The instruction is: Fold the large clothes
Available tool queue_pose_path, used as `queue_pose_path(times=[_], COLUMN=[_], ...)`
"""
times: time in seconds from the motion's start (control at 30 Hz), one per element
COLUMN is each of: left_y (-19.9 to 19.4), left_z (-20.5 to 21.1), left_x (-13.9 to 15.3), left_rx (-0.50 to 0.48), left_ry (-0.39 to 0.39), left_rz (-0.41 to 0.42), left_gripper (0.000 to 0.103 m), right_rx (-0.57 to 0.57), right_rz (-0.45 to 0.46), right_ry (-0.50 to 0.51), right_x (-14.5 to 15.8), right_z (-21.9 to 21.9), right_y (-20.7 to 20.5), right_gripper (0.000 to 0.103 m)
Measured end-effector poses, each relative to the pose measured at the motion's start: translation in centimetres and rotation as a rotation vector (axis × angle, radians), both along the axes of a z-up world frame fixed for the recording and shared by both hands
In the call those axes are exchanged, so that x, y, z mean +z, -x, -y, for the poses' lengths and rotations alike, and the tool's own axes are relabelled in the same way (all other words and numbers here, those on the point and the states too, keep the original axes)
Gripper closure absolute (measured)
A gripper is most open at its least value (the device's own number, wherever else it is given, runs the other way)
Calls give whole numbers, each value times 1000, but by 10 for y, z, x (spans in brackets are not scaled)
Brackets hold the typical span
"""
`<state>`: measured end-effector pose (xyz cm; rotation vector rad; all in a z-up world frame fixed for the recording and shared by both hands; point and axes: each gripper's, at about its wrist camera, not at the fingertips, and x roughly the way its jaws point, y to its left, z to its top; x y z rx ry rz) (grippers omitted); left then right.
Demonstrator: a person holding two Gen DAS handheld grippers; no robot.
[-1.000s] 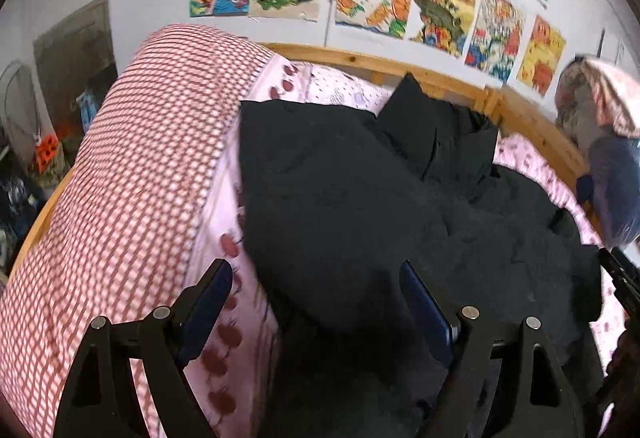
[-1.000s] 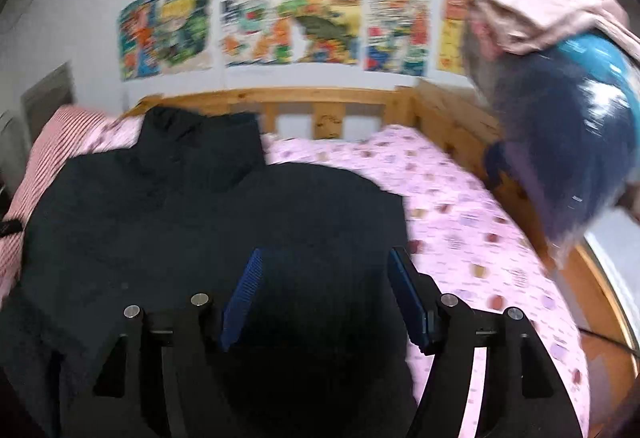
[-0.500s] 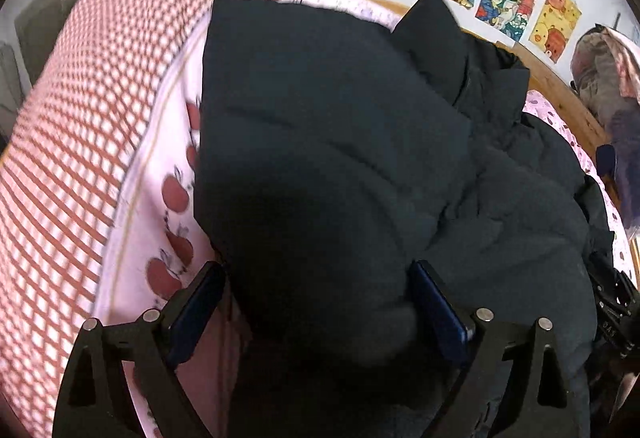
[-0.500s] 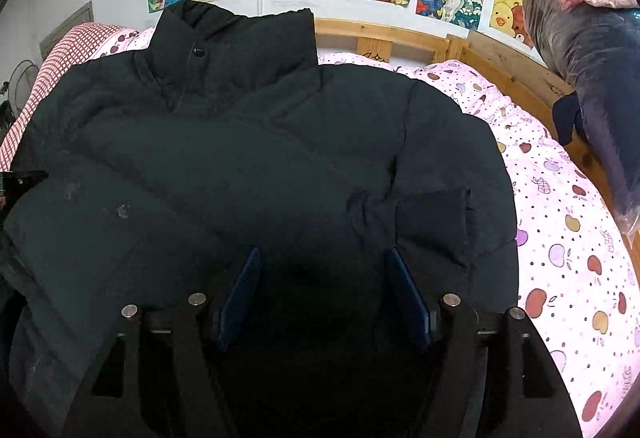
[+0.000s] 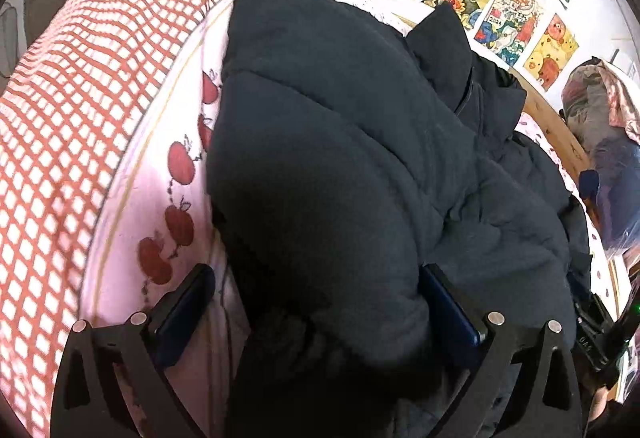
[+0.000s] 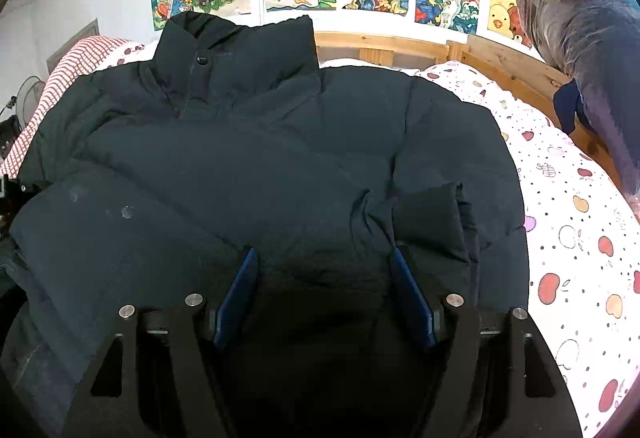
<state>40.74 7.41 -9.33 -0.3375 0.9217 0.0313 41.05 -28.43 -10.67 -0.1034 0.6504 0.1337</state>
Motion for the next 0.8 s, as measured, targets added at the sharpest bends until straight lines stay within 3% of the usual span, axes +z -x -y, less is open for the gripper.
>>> queue_pose_path(times=[0.1,0.23,0.43,0.6,0.8], left_y=[4,5,-14,-42,-98], left_z=[0,-1,1,16,31], left_x=[16,36,60,86,113], left_rx=[5,-21,-71,-138,-167], left_ry=[-46,-92,-74,-81,-80], left_rz=[-11,14,45,102,140], left_gripper=[0,1,1,1,1], right_rx=[16,53,97,114,88], right_rz=[-12,-50,-86,-94,-71], right_ry=[-34,-88,9,-15,-50], right_x=[7,24,39,72,121], right_z=[4,9,5,10,0], right_y=[0,2,-2,-22,-82], right_gripper=[33,19,18,18,18])
